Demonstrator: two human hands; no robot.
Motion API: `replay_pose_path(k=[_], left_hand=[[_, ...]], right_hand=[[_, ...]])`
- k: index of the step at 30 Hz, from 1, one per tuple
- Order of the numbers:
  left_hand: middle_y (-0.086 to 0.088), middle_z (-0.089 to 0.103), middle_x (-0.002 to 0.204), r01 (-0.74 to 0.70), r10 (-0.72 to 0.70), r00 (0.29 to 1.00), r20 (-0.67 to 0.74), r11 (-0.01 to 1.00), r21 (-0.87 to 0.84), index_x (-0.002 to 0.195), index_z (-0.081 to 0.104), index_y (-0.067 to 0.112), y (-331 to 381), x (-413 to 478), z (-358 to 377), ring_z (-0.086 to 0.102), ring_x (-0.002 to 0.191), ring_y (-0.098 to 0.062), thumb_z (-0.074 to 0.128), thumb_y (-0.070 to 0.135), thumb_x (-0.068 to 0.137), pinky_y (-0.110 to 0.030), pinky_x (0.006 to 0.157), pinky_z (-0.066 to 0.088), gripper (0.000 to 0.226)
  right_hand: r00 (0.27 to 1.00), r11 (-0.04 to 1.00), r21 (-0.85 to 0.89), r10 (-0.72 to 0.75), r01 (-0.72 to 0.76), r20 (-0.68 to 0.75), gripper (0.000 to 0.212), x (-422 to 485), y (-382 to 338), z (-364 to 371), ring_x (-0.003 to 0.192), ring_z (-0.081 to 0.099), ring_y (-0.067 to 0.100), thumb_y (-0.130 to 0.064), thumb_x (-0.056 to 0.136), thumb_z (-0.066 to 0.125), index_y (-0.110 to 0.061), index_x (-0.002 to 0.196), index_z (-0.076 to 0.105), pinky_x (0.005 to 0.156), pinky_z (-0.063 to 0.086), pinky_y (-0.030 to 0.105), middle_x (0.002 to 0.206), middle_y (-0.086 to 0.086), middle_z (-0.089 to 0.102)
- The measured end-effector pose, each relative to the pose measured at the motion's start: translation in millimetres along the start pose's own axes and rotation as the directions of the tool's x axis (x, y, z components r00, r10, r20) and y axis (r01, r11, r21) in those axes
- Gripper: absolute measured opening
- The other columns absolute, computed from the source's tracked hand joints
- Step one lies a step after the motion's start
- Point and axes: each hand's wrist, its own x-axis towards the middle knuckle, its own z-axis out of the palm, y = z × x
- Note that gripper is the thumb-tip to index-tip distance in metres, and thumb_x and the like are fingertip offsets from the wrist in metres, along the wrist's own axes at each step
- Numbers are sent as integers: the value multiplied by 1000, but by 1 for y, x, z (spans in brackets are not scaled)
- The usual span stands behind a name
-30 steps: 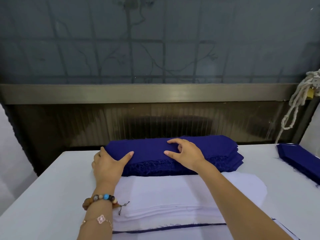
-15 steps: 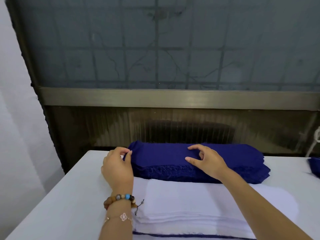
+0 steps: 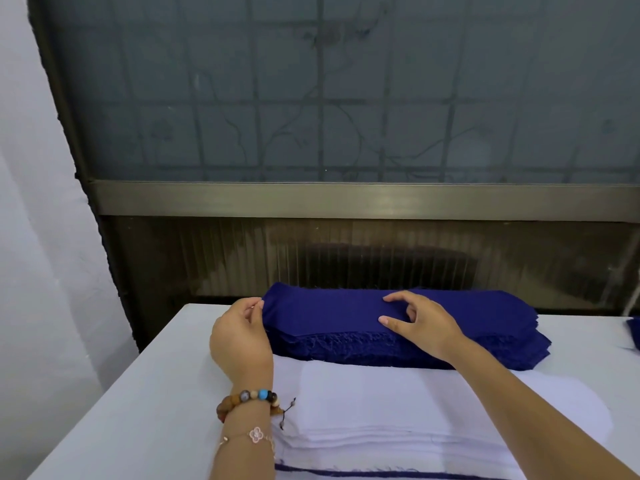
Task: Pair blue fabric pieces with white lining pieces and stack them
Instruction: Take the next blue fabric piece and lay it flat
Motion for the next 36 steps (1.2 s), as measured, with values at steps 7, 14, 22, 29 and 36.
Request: replay_pose_path(k=[7, 14, 22, 29, 36], left_hand=[[1, 62, 82, -25, 32, 993, 117, 998, -58, 91, 58, 17, -3, -1, 4, 57, 74, -16, 57, 17, 96, -19, 56, 39, 5], [4, 56, 83, -157, 160, 987, -1, 964, -217, 95, 50, 19, 6, 0, 4, 52, 73, -11, 51, 26, 98, -15, 59, 37, 7], [6, 67, 92, 71, -11, 990, 138, 896, -438, 113, 60, 19, 2, 7, -1, 64, 85, -8, 61, 14, 94, -14, 70, 50, 21], [0, 67, 110, 46, 87, 915, 393, 947, -318, 116, 70, 18, -3, 2, 5, 60, 102, -16, 63, 14, 92, -36, 86, 56, 25], [7, 70, 94, 100, 4, 975, 224, 886, -452, 109, 72, 17, -10, 8, 3, 64, 92, -6, 64, 13, 92, -20, 74, 52, 20]], right_hand=[[1000, 1000, -21, -5, 5, -4, 47, 0, -1, -1, 67, 39, 2, -53, 83, 64, -35, 125, 54, 55, 28, 16, 73, -16, 40], [1000, 1000, -25, -2, 2, 4, 47, -1, -3, -1, 68, 37, 2, -53, 84, 64, -35, 126, 53, 56, 28, 17, 74, -17, 39], [1000, 1000, -23, 11, -11, 10, 46, -1, -3, -1, 65, 36, 1, -52, 84, 65, -35, 125, 53, 55, 27, 17, 72, -16, 39], [999, 999, -23, 23, -23, 27, 53, -1, -4, 0, 65, 38, 2, -52, 84, 65, -33, 131, 50, 54, 28, 16, 72, -16, 41], [982, 995, -97, 37, -19, 187, 98, 11, -8, -12, 63, 56, 10, -54, 82, 66, -37, 152, 1, 54, 44, 23, 69, -3, 57]])
